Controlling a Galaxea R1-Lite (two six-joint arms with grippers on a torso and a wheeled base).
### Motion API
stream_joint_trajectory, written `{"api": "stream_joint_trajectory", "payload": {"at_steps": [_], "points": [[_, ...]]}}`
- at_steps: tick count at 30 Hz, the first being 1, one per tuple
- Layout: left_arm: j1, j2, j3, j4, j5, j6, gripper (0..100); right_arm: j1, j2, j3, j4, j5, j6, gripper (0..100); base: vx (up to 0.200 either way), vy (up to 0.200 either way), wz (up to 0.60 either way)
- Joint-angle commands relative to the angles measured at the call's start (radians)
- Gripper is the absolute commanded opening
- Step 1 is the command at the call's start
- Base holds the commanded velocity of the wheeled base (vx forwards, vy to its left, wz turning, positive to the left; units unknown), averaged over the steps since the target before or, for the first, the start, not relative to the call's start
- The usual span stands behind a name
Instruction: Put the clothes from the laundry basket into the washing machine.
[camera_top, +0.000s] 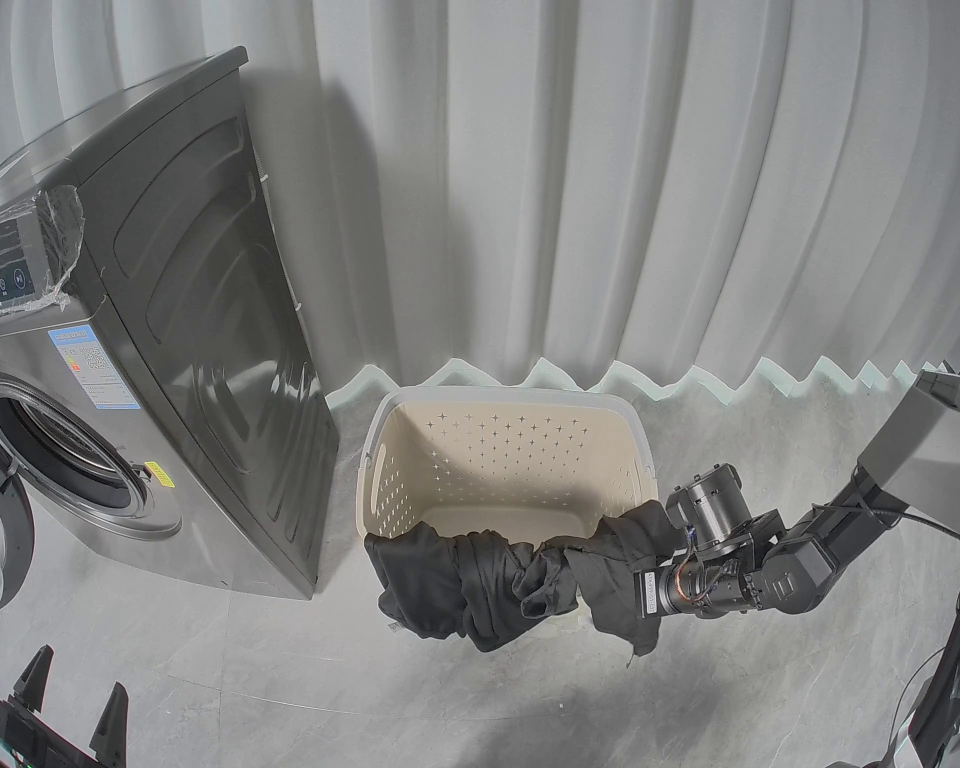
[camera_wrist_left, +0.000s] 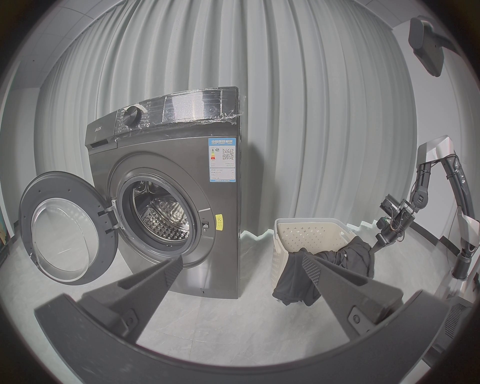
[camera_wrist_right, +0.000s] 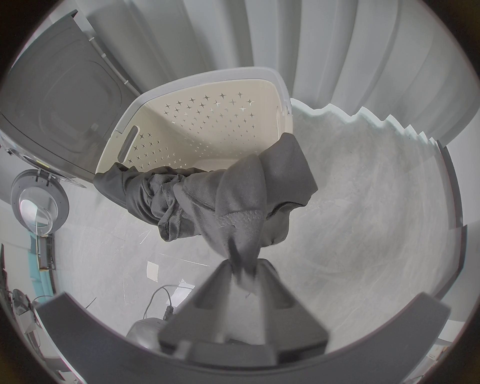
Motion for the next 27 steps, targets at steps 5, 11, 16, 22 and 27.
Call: {"api": "stream_joint_trajectory", "payload": {"at_steps": [5,11,16,22,27], "points": [[0.000,-0.015,0.016,0.001,0.001,0.000,100,-0.005,0.033,-0.009,-0.062,-0.002,-0.012,100,0.000,0.000,0.00],[0.000,-0.015,0.016,-0.001,0.001,0.000,100,-0.025,0.113,-0.060,-0.076,-0.003,-0.010,100,0.000,0.000,0.00],[0.000,-0.015,0.016,0.001,0.001,-0.002,100,-0.028,0.163,-0.088,-0.077,-0.003,-0.006,100,0.000,0.000,0.00],[0.000,-0.015,0.016,0.001,0.001,-0.002,100,-0.030,0.166,-0.101,-0.125,-0.005,-0.010,0,0.000,0.000,0.00],[0.000,-0.015,0.016,0.001,0.001,-0.002,100,-0.028,0.165,-0.095,-0.148,-0.005,-0.012,0,0.000,0.000,0.00]]}}
